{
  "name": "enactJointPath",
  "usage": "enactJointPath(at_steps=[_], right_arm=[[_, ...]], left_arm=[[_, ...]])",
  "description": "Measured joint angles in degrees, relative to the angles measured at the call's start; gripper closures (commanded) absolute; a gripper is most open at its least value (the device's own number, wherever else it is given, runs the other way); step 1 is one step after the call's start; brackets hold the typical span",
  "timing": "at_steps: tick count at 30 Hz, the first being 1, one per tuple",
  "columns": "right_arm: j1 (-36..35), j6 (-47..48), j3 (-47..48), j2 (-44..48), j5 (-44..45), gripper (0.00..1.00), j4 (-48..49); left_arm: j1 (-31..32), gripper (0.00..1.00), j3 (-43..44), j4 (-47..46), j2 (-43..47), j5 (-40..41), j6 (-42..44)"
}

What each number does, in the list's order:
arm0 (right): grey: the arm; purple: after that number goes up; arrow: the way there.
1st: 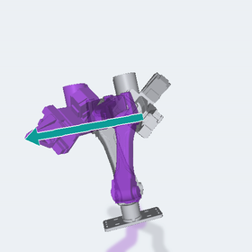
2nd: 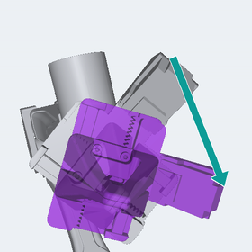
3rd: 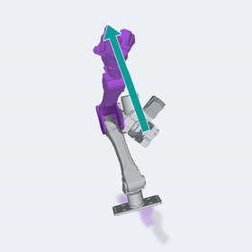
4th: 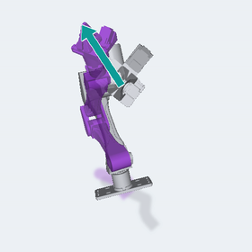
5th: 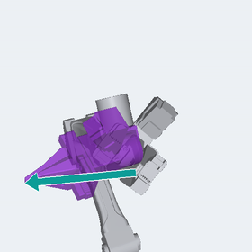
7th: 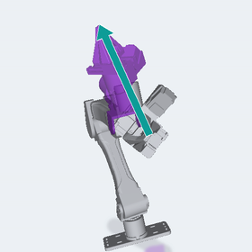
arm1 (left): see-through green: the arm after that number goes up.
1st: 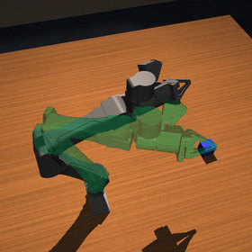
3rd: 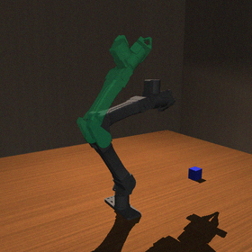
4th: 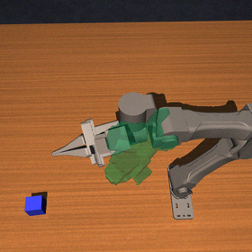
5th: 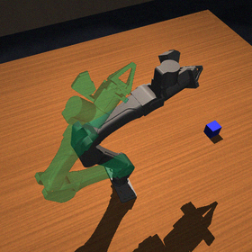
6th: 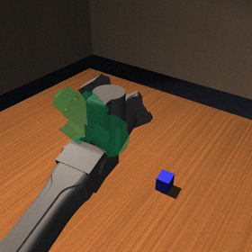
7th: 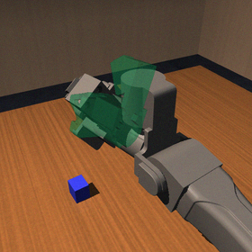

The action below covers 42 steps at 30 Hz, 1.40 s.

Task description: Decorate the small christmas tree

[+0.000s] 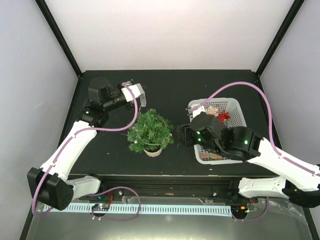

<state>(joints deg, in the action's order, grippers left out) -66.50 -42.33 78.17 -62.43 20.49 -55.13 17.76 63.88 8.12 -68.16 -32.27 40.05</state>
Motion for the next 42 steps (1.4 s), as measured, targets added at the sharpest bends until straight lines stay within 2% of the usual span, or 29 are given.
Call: enactJointPath(at_steps=[10,17,23,28,36,42], right_arm=[[2.43,0.44,-1.95,-0.44,-1.44,0.41,2.38],[10.38,3.17,-2.08,-3.41,-6.16,0.41,7.58],[17.97,8.02,0.94,-11.96,-15.63,0.38,13.49],[21.81,12.2,1.77,-15.85,-25.94,0.29,19.5],[24.09,16.11,0.74,-16.31,-40.26,0.26,28.98],[24.61,18.01,0.74,-19.58,-44.85,0.26,32.0]], left_arm=[[0.26,0.97,-3.96,-7.21,-1.36,-9.25,-15.37],[0.26,0.96,-4.48,-10.84,-2.38,-13.09,-22.16],[0.26,0.98,-4.48,-15.06,-4.39,-14.4,-28.39],[0.26,0.98,-4.55,-17.77,-4.98,-14.6,-32.92],[0.26,0.98,-4.59,-20.59,-5.42,-14.88,-37.13],[0.17,0.98,-4.87,-21.94,-6.54,-16.2,-40.17]])
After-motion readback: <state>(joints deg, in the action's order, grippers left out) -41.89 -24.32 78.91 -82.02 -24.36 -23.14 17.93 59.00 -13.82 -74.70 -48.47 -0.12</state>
